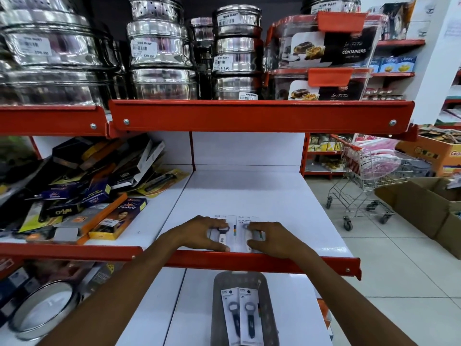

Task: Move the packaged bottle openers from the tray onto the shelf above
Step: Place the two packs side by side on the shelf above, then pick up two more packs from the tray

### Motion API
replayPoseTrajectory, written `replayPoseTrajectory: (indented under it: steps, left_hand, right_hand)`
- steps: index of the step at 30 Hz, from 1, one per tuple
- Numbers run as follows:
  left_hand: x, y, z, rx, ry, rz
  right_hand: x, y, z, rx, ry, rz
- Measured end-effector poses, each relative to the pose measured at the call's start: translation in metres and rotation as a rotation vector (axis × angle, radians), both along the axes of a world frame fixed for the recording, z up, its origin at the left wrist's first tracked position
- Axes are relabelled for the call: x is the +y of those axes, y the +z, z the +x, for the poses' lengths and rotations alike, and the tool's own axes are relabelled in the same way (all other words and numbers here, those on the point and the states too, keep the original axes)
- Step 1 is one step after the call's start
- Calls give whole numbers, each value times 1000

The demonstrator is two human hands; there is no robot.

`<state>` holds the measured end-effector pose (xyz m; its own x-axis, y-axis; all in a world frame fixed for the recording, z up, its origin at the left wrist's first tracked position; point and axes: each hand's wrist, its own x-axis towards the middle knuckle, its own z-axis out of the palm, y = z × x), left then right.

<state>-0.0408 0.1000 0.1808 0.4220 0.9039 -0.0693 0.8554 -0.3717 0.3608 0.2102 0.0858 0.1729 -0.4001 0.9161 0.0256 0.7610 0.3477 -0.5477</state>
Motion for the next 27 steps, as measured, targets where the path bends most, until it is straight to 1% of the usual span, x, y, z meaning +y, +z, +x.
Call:
replayPoseTrajectory:
  steps: [2,3,4,7,8,10,12,14,17,20,22,24,27]
  left_hand:
    - [-5,2,0,-45,8,7]
    - [-9,2,-1,-83,17,48]
    - [-15,3,0,-114,24,142]
    - [-48,4,8,-199,-10,517]
    - [-64,2,13,-233,-35,594]
    - [-96,0,23,-261,-103,706]
    - [-121,-16,31,-261,-190,710]
    - [-137,-42,36,-243,-235,624]
    - [-141,-94,42,-182,-235,411]
    - [-127,-145,42,-96,-57,112]
    - [-104,-179,40,-46,29,-55]
    - [-80,-206,40,30,48,-130]
    - [-51,-232,45,194,-5,-141]
  right_hand:
    - [-5,1,2,27,-22,32]
    - [-11,2,3,59,-47,74]
    - [-20,4,5,108,-71,142]
    - [-59,11,10,332,-78,358]
    - [-75,9,13,378,-76,408]
    - [-100,3,18,407,-46,494]
    - [-116,-20,24,383,-18,504]
    - [-121,-49,29,338,-20,402]
    - [-112,-104,31,251,-81,175]
    - [-93,-164,27,106,-150,-85]
    - [-77,-193,18,-12,-121,-245]
    - [-59,-213,6,-128,-59,-296]
    - [-37,-237,-7,-255,50,-315]
